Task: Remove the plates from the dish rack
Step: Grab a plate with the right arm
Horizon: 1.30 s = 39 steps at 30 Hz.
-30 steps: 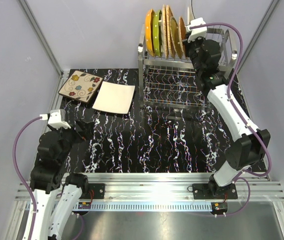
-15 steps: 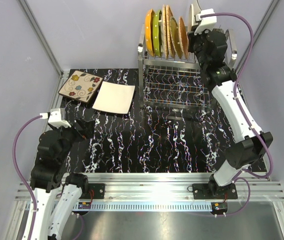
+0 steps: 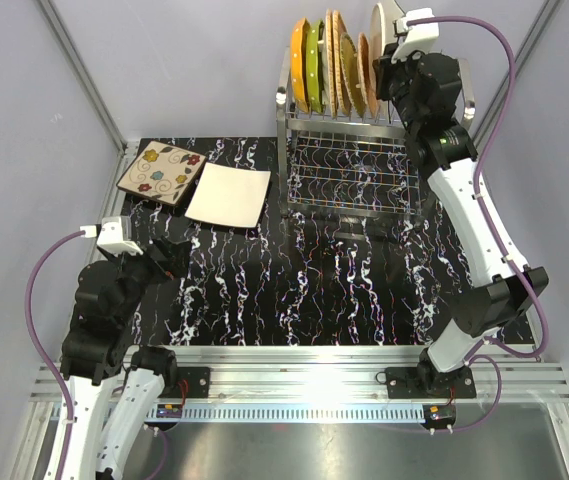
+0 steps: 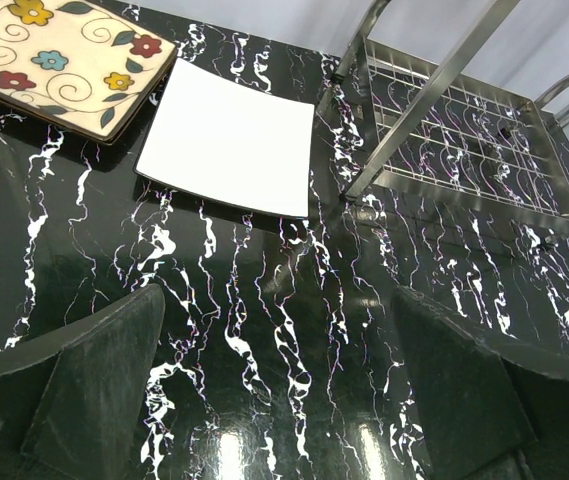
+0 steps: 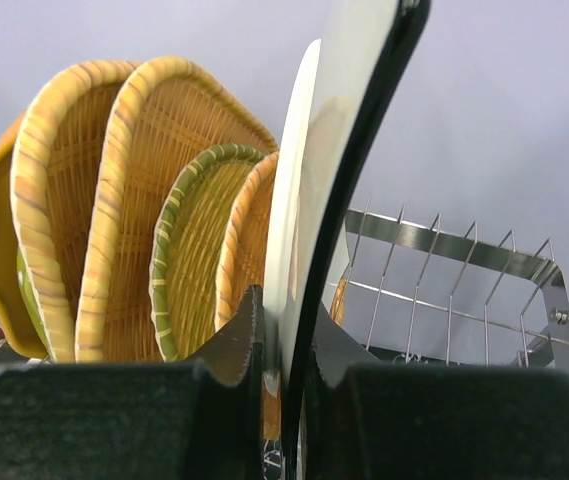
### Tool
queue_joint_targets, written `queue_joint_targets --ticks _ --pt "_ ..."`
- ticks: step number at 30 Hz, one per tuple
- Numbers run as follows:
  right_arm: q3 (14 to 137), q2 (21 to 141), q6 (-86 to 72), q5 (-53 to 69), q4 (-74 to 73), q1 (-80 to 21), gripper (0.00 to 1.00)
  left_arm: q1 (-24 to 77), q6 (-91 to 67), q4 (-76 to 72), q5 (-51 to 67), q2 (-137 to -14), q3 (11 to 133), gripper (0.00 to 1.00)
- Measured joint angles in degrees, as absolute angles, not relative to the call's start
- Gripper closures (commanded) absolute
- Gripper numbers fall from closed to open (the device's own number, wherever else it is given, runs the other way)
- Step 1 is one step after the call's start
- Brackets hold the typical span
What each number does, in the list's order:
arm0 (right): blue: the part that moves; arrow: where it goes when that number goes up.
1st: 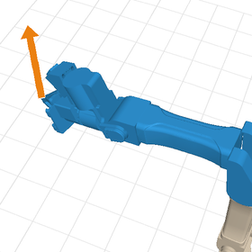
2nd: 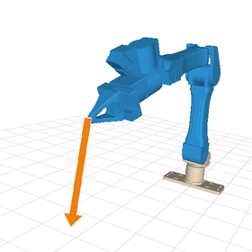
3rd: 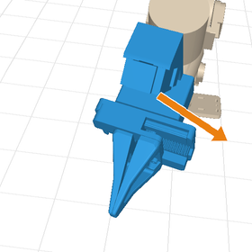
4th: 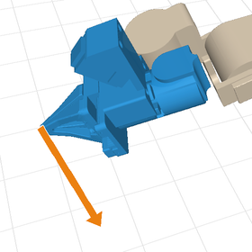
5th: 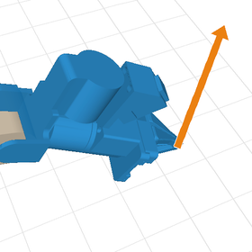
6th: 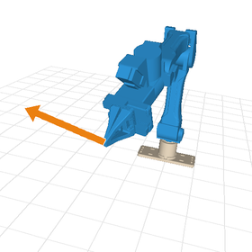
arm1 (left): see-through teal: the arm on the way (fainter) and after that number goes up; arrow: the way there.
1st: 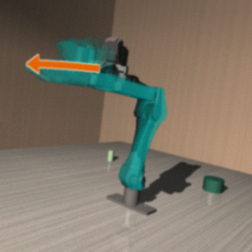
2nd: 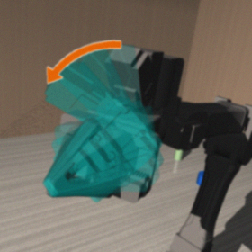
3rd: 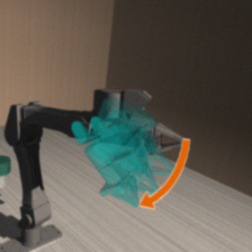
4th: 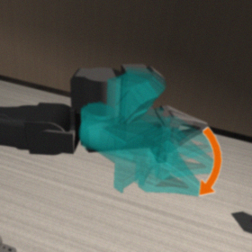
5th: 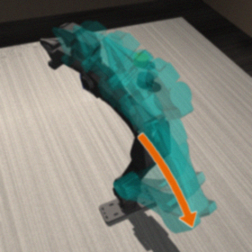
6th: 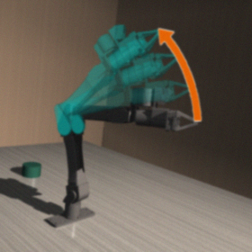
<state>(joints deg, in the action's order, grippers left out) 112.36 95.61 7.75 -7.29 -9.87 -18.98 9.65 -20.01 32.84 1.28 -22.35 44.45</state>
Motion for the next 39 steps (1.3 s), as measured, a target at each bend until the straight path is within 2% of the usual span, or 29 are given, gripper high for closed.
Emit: queue_joint_targets --ticks 23,39 --pt "115.1 94.6 12.9 -4.2 -9.7 -19.1 1.0 9.6 -26.0 28.6 5.2 -25.0 44.8 0.01" --pt "107.1 80.8 20.0 3.1 -5.7 -19.1 1.0 9.6 -38.0 23.0 8.6 -27.9 45.0 0.01"
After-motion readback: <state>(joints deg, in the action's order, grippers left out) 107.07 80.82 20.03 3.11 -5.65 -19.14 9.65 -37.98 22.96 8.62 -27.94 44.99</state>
